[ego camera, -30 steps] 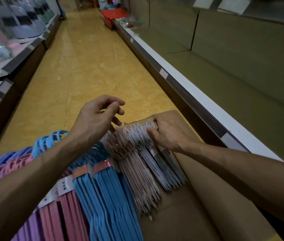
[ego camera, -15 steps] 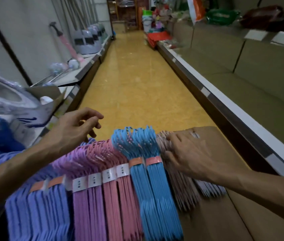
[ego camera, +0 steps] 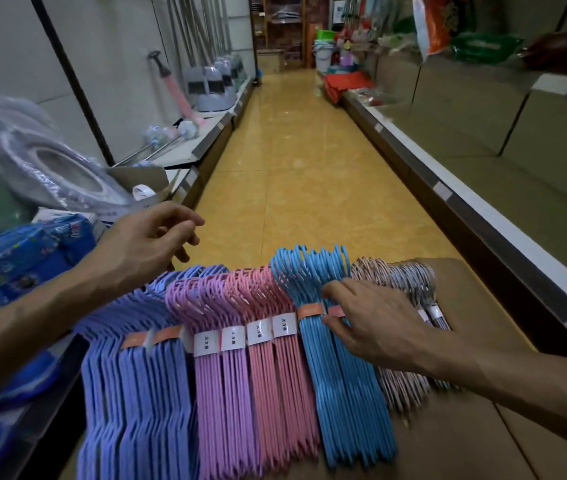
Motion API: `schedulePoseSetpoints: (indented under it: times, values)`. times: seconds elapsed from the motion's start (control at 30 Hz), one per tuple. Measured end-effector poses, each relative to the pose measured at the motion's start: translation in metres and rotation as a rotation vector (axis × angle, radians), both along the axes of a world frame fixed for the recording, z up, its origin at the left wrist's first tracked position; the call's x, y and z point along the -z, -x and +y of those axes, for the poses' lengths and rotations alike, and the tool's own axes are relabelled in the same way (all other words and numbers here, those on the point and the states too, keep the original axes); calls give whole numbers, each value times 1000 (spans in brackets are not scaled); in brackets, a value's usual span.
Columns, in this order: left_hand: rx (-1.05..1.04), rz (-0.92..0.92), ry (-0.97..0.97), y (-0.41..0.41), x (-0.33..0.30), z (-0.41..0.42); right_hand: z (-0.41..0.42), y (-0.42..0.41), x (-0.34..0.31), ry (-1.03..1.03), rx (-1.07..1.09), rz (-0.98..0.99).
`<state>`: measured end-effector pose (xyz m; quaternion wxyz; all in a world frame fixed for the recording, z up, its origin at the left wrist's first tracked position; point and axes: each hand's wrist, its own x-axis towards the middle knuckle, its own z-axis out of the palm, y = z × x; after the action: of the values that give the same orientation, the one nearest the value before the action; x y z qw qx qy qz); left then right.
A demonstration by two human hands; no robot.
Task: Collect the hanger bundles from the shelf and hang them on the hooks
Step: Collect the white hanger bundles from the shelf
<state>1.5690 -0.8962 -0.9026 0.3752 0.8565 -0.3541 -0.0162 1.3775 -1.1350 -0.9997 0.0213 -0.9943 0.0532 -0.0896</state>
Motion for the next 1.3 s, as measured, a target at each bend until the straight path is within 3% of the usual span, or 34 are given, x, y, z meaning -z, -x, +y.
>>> schedulePoseSetpoints:
  times: [0.23,0.7,0.87,1.0,1.17,1.3]
  values:
    - [73,9,20,13,1,-43,-19,15,-1,-24,41,-12]
    - [336,102,10,68,37,-194,-120,97,11,-159,348,48]
    - [410,26,-32,84,48,-232,-144,117,19,-191,454,103]
    - [510,-233,-221,84,62,-254,-153,116,35,-303,510,166]
    - [549,-691,-678,85,95,-284,-163,96,69,-485,612,265]
    - [507,-668,-875,91,113,-299,-164,76,91,-587,665,260]
